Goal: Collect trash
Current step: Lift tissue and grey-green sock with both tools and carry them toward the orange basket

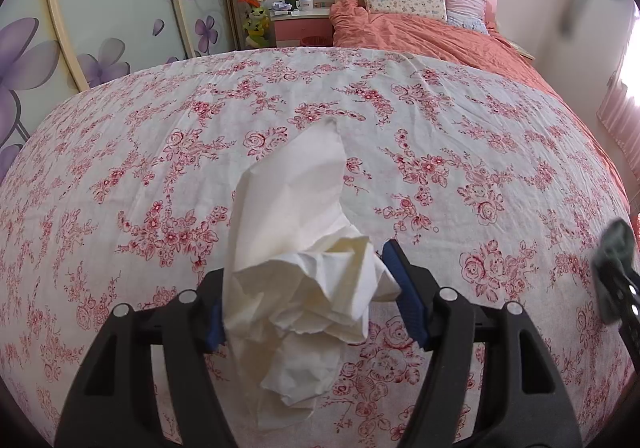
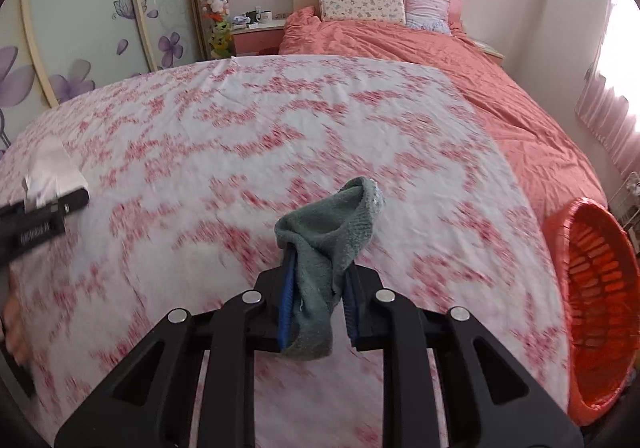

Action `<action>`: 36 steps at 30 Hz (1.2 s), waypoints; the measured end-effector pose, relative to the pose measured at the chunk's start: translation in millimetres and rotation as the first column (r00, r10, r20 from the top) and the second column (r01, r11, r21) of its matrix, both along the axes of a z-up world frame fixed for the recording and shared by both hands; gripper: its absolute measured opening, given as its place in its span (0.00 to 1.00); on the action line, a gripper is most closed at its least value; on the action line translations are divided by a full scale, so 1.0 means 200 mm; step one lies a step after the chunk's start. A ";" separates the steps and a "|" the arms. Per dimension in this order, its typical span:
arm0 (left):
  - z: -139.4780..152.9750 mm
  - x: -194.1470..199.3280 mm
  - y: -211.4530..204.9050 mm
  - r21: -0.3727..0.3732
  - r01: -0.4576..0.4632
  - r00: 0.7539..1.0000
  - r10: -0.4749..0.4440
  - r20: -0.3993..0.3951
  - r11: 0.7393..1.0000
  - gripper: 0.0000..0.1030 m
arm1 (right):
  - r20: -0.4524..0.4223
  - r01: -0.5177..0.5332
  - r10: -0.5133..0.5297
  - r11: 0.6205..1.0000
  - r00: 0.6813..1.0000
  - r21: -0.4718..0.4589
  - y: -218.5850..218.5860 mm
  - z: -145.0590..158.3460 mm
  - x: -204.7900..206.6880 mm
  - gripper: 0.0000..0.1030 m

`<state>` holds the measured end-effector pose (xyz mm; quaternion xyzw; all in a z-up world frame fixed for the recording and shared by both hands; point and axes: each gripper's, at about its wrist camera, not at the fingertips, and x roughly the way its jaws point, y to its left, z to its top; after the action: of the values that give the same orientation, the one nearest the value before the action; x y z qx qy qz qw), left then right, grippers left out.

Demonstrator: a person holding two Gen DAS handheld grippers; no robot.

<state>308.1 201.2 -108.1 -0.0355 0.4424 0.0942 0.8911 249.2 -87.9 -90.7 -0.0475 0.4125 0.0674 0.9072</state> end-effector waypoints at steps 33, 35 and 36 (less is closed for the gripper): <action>0.08 -0.14 -0.08 -0.016 0.054 0.998 -0.054 0.022 0.998 0.47 | 0.002 0.001 -0.001 0.991 1.000 0.136 -0.14 0.03 -0.09 0.13; 0.12 -0.16 -0.10 -0.021 0.065 0.997 -0.064 0.034 0.998 0.47 | 0.018 0.002 -0.005 0.990 1.000 0.142 -0.16 0.07 -0.11 0.13; 0.13 -0.17 -0.12 -0.021 0.071 0.997 -0.070 0.038 0.997 0.47 | 0.022 0.002 -0.005 0.990 1.000 0.144 -0.16 0.08 -0.12 0.13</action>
<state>274.2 177.9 -81.9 -0.0317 0.4276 0.0571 0.9016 226.0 -120.4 -74.4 0.0179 0.3965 0.0948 0.9130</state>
